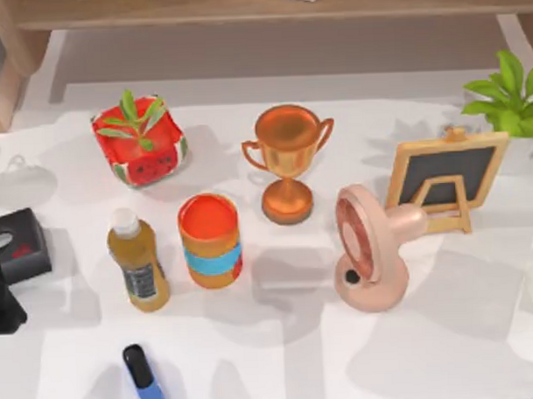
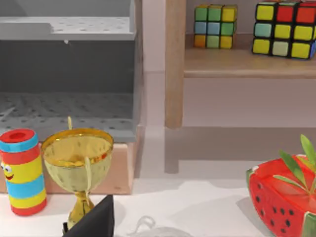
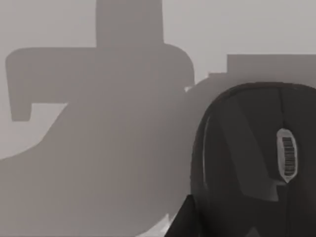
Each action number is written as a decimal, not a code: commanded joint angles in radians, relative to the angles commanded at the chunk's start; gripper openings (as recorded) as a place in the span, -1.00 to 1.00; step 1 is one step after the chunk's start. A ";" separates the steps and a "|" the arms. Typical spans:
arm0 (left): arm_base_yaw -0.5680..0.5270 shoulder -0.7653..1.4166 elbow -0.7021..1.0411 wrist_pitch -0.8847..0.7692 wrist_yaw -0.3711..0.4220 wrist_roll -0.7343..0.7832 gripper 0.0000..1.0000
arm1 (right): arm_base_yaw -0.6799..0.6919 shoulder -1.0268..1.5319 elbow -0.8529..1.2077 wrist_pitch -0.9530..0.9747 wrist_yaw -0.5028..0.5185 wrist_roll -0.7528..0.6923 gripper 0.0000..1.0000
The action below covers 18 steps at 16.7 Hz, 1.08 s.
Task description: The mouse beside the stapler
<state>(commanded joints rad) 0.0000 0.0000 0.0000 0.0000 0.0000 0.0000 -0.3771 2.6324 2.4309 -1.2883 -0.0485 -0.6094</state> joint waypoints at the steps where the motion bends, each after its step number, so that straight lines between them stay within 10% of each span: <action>1: 0.000 0.000 0.000 0.000 0.000 0.000 1.00 | 0.000 0.000 0.000 0.000 0.000 0.000 -1.00; 9: 0.000 0.000 0.000 0.000 0.000 0.000 1.00 | -0.007 -0.068 -0.026 0.002 -0.012 0.057 -1.00; 18: 0.000 0.000 0.000 0.000 0.000 0.000 1.00 | -0.038 -0.391 -0.262 0.072 -0.055 0.472 -1.00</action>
<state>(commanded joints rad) 0.0000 0.0000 0.0000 0.0000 0.0000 0.0000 -0.4155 2.2411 2.1687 -1.2164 -0.1031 -0.1375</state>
